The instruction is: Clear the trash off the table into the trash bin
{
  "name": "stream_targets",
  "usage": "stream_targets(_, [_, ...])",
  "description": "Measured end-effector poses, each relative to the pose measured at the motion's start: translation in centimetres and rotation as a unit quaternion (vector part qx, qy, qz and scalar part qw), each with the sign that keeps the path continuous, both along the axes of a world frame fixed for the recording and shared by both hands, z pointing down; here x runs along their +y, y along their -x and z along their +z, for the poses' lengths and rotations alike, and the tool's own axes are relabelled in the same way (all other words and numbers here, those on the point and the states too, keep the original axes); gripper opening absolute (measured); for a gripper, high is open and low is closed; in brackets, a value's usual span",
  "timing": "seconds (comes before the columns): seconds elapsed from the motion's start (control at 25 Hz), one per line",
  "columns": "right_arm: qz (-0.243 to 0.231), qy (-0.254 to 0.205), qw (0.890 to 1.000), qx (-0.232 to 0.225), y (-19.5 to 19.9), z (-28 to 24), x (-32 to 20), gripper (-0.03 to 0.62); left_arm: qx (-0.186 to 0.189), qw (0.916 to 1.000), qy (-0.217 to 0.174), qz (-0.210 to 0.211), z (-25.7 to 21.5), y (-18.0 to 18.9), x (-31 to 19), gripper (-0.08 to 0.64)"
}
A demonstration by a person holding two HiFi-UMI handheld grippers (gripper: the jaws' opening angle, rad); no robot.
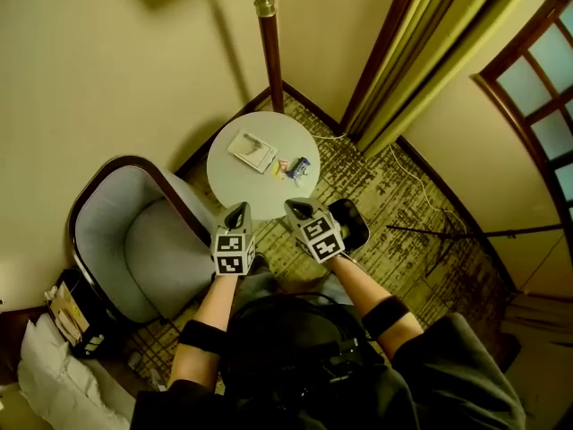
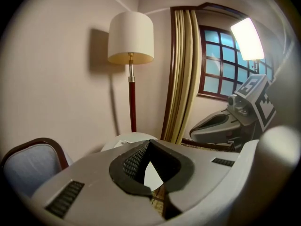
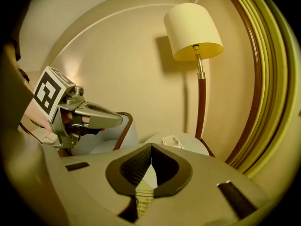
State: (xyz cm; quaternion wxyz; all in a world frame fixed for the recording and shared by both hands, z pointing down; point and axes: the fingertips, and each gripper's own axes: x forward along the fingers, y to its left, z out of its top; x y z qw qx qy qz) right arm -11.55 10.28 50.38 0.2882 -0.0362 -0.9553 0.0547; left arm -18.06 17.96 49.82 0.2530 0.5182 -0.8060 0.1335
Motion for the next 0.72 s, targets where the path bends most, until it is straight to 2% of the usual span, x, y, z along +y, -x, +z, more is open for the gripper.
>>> stream_targets(0.2, [-0.001, 0.0, 1.0, 0.007, -0.3, 0.4, 0.2, 0.0, 0.021, 0.9998, -0.002, 0.003, -0.2, -0.7, 0.2, 0.0])
stream_targets(0.32, [0.005, 0.001, 1.0, 0.01, -0.5, 0.6, 0.0, 0.0, 0.013, 0.9999, 0.002, 0.008, 0.3, -0.7, 0.2, 0.0])
stream_targets(0.72, [0.023, 0.012, 0.999, 0.029, -1.3, 2.5, -0.8, 0.002, 0.026, 0.9994, -0.002, 0.023, 0.6, -1.8, -0.8, 0.0])
